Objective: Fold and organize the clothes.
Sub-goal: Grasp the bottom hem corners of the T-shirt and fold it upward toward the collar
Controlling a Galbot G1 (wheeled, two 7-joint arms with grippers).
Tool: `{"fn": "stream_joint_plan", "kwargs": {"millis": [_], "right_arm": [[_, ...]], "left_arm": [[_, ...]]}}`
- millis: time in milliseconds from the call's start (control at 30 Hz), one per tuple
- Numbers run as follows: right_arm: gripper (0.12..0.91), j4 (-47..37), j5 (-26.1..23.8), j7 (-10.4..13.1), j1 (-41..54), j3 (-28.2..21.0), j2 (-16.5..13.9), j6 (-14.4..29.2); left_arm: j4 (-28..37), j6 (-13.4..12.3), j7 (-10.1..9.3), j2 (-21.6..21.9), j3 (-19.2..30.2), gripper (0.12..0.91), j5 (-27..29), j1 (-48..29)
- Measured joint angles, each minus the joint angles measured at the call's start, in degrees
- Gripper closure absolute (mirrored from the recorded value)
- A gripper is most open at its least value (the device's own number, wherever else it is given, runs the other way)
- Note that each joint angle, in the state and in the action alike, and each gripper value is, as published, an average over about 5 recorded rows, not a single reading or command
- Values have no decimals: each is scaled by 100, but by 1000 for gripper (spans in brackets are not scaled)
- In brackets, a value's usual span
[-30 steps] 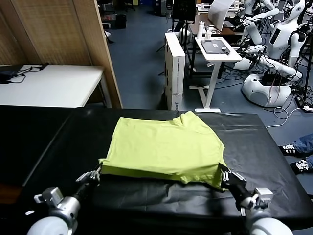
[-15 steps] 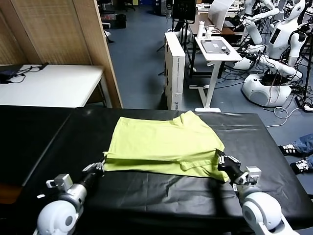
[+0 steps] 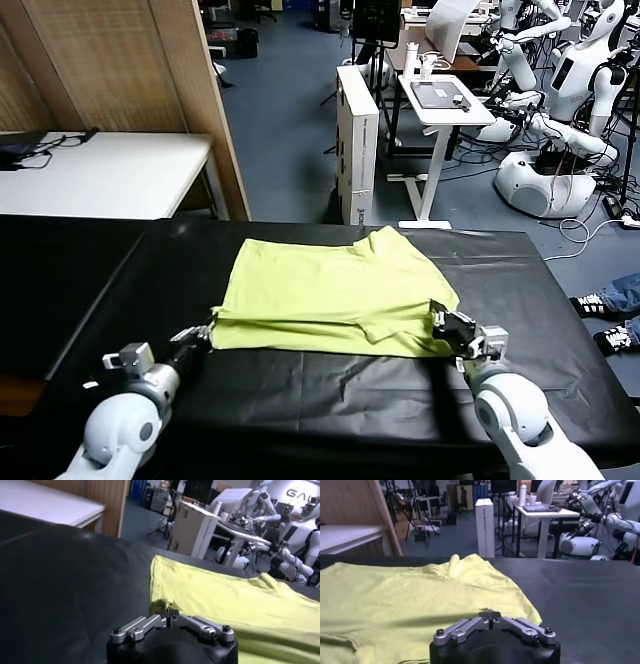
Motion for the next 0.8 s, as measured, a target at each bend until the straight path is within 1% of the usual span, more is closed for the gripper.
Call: {"fn": "stream_joint_plan", "kwargs": {"millis": [300, 433, 500, 533, 600, 633, 667, 733, 767, 800], "right_arm": [[885, -56, 2, 4, 24, 35, 22, -1], [884, -49, 10, -50, 25, 48, 37, -25], [853, -6, 15, -108, -6, 80, 25, -43], [819, 23, 16, -139, -29, 102, 14, -51], [714, 91, 26, -192, -82, 145, -19, -77], [657, 131, 38, -219, -111, 166, -39, -100], [581, 178, 54, -249, -142, 187, -61, -129], [468, 299, 99, -307, -226, 243, -123, -200], [392, 372, 120, -332, -279, 277, -163, -235], [335, 449, 137, -354, -342, 317, -212, -264]], "left_arm": [[183, 11, -4, 137, 228, 883, 25, -337], [250, 20, -8, 172, 313, 883, 24, -483], [285, 25, -8, 175, 338, 883, 24, -527], [303, 30, -8, 174, 347, 883, 27, -543], [332, 39, -9, 169, 358, 874, 34, -569], [340, 43, -12, 163, 360, 865, 38, -577], [345, 44, -15, 157, 359, 837, 41, -580], [335, 45, -24, 144, 343, 744, 42, -571], [319, 48, -31, 137, 328, 687, 42, -557], [298, 53, -39, 132, 310, 611, 41, -539]]}}
